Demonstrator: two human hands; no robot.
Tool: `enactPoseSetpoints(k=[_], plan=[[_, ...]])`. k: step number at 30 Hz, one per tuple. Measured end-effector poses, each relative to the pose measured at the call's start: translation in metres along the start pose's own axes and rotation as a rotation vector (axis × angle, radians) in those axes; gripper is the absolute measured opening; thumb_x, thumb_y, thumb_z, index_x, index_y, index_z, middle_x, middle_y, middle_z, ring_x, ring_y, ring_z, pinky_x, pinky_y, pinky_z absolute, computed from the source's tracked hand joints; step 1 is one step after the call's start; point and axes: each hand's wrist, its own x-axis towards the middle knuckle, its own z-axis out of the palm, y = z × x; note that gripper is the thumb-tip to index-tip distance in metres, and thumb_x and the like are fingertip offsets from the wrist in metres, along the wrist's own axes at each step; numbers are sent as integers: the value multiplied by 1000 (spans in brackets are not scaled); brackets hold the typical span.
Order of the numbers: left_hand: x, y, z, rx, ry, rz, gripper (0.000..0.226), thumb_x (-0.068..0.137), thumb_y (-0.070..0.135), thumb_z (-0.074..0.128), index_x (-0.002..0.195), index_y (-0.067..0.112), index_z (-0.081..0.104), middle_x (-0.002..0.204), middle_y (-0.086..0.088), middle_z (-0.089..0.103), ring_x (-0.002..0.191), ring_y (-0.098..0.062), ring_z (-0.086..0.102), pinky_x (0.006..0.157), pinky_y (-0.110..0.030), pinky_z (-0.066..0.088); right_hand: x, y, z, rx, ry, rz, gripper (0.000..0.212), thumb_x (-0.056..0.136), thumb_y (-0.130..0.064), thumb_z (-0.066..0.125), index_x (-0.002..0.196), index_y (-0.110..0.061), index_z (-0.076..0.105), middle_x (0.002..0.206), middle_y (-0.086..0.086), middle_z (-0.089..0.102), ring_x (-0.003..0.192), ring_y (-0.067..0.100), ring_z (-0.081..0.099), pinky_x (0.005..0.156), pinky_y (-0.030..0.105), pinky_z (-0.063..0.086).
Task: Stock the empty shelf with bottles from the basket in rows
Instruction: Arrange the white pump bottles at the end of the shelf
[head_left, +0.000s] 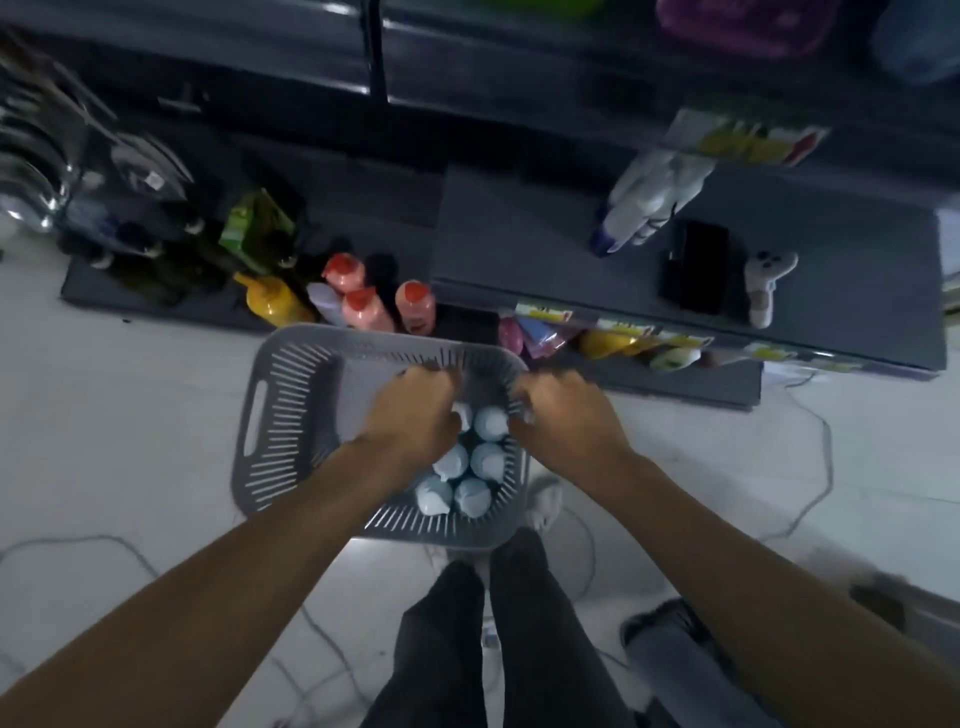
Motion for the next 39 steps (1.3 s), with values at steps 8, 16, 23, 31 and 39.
enactPoseSetpoints(k=[8, 16, 23, 31, 39], plan=[[25, -5, 69, 128, -66, 4, 49, 90, 9, 63, 137, 17, 53, 128, -9, 51, 109, -33, 61, 83, -40, 51, 33, 3, 83, -35, -56, 25, 22, 91, -12, 58, 113, -9, 64, 115, 13, 65, 99, 35, 65, 75, 36, 48], [40, -18, 96, 191, -8, 30, 46, 85, -1, 61, 128, 14, 54, 118, -11, 54, 101, -34, 62, 66, -37, 38, 59, -4, 112, -154, -27, 0, 20, 96, -5, 51, 109, -7, 65, 110, 14, 63, 92, 32, 67, 70, 36, 50], [44, -21, 105, 213, 57, 86, 39, 59, -3, 81, 93, 12, 69, 87, -10, 63, 68, -30, 65, 51, -29, 32, 63, -4, 117, -194, -28, 14, 24, 93, -2, 52, 114, -7, 64, 117, 15, 60, 94, 36, 67, 69, 38, 49], [46, -20, 106, 249, 78, 118, 29, 64, 5, 83, 90, 15, 74, 84, -8, 66, 66, -28, 67, 49, -29, 41, 63, -4, 119, -227, -20, 0, 25, 95, -6, 51, 115, -9, 65, 122, 14, 58, 98, 32, 67, 76, 37, 52], [37, -15, 91, 333, 62, 58, 24, 92, 6, 61, 114, 14, 65, 112, -8, 58, 97, -30, 63, 66, -33, 36, 59, -4, 115, -191, 46, -3, 19, 93, -6, 56, 106, -8, 68, 110, 12, 63, 92, 30, 68, 74, 37, 54]])
